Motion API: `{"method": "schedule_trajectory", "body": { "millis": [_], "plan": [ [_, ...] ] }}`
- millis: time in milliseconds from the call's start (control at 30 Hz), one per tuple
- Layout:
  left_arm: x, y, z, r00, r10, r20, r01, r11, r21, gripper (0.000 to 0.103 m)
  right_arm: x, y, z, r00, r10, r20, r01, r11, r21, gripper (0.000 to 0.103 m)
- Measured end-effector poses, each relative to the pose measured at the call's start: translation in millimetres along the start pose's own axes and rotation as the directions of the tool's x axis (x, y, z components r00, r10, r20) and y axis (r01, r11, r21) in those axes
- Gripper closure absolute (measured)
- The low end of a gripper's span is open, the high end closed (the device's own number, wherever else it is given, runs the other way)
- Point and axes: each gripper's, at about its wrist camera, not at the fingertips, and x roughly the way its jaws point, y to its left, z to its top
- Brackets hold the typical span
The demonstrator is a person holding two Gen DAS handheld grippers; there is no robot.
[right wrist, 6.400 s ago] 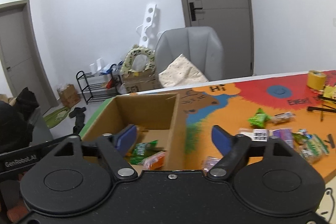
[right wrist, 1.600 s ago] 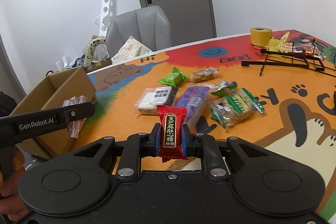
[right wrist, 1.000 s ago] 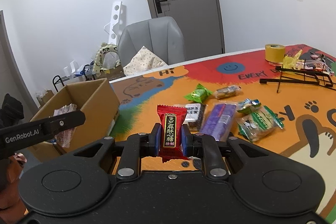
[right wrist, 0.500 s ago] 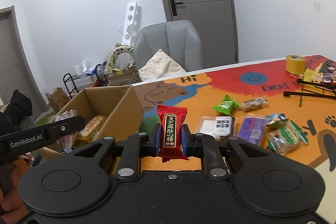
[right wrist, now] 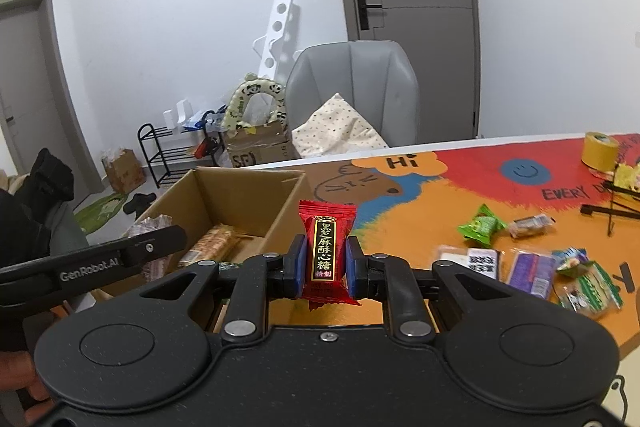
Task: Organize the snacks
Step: 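Carry the brown pastry and red candy bar over the cardboard box, then open both grippers to drop the snacks into the box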
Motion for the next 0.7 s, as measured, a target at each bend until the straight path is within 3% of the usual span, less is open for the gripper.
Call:
{"method": "schedule_trajectory", "body": {
  "millis": [600, 633, 700],
  "plan": [
    [-34, 38, 15, 0.997, 0.058, 0.043, -0.055, 0.996, -0.067, 0.043, 24, 57, 21, 0.995, 0.101, -0.023, -0.102, 0.992, -0.068, 0.084],
    [-36, 38, 15, 0.997, 0.061, 0.043, -0.058, 0.996, -0.068, 0.039, 24, 60, 22, 0.994, 0.110, -0.021, -0.112, 0.991, -0.075, 0.080],
    [-37, 38, 16, 0.997, 0.067, 0.046, -0.064, 0.996, -0.063, 0.034, 21, 66, 22, 0.995, 0.104, 0.001, -0.103, 0.989, -0.104, 0.061]
  ]
}}
